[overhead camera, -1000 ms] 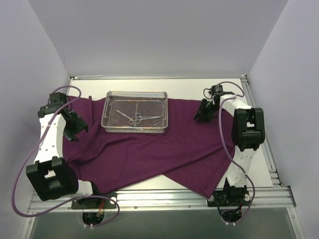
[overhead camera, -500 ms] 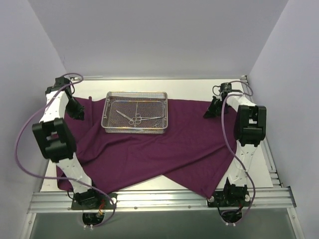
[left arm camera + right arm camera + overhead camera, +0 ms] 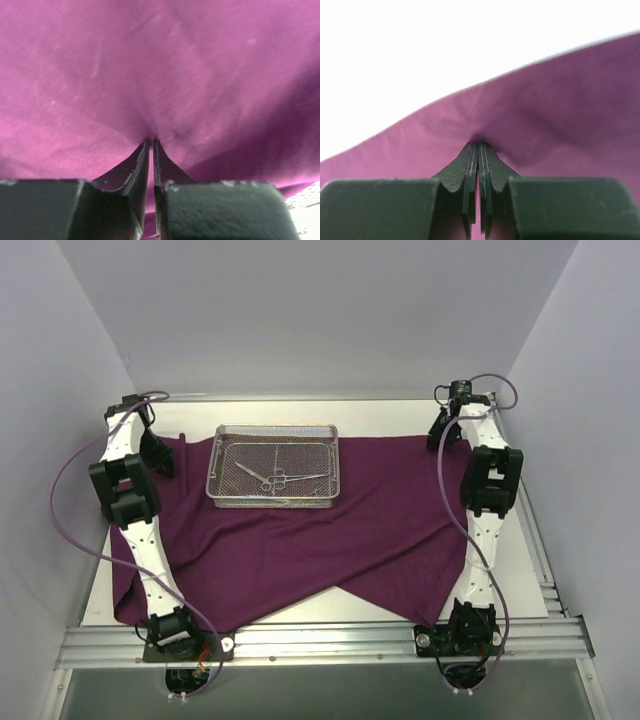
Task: Open and lay out the surgical kit
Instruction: Smooth out the surgical kit at the center of the board.
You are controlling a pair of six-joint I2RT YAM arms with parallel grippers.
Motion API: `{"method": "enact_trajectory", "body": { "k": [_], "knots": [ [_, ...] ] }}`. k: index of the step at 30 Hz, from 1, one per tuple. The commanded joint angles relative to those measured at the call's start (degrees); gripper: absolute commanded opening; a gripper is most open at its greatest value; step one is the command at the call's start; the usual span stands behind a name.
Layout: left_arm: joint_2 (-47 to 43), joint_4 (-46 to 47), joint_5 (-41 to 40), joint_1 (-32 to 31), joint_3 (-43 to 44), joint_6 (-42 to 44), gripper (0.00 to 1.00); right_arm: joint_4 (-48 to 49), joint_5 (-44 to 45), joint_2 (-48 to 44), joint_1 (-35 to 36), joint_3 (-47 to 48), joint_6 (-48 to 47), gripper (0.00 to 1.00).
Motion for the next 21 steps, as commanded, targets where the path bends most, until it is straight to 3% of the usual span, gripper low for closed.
{"method": "enact_trajectory", "body": {
  "k": [1,2,5,7,8,11,14,17,19,21],
  "knots": [
    [4.0,-1.3,1.9,-0.9,7.1,-0.3,0.17,-7.6,15.8,11.2,-2.0,7.3,-5.5,0.00],
    [6.1,-1.9,1.9,-1.5,8.7,-0.4,0.17,-8.0,15.0,11.0,-1.4,10.5,-7.4,0.00],
    [8.4,-2.1,3.4,-2.1,11.5,-1.3,0.18,-5.6,12.1,4.4,1.0,8.3,-8.0,0.00],
    [8.7,-0.6,4.8,-2.1,11.3,-1.8,0.20,-4.6,8.5,-1.6,2.2,5.4,-7.3,0.07],
    [8.4,-0.1,5.0,-2.1,10.7,-2.4,0.22,-4.7,8.0,-5.5,2.6,2.1,-7.0,0.14],
    [6.7,1.4,5.9,-2.1,8.8,-2.5,0.23,-4.0,5.2,-11.5,4.3,-5.8,-7.0,0.17],
    [3.7,2.3,6.5,-2.3,5.5,-2.9,0.29,-2.1,3.7,-20.7,5.3,-20.3,-5.7,0.24],
    [0.0,3.5,5.2,-2.5,0.5,-3.1,0.33,0.8,3.4,-25.6,5.3,-27.1,-5.2,0.29],
    [-1.7,4.9,4.3,-2.5,-2.1,-3.2,0.34,1.2,3.8,-25.8,5.3,-30.8,-4.9,0.28],
    [-2.4,4.5,3.9,-2.4,-3.8,-3.2,0.35,1.2,4.3,-24.6,5.3,-31.7,-4.8,0.21]
  ]
}}
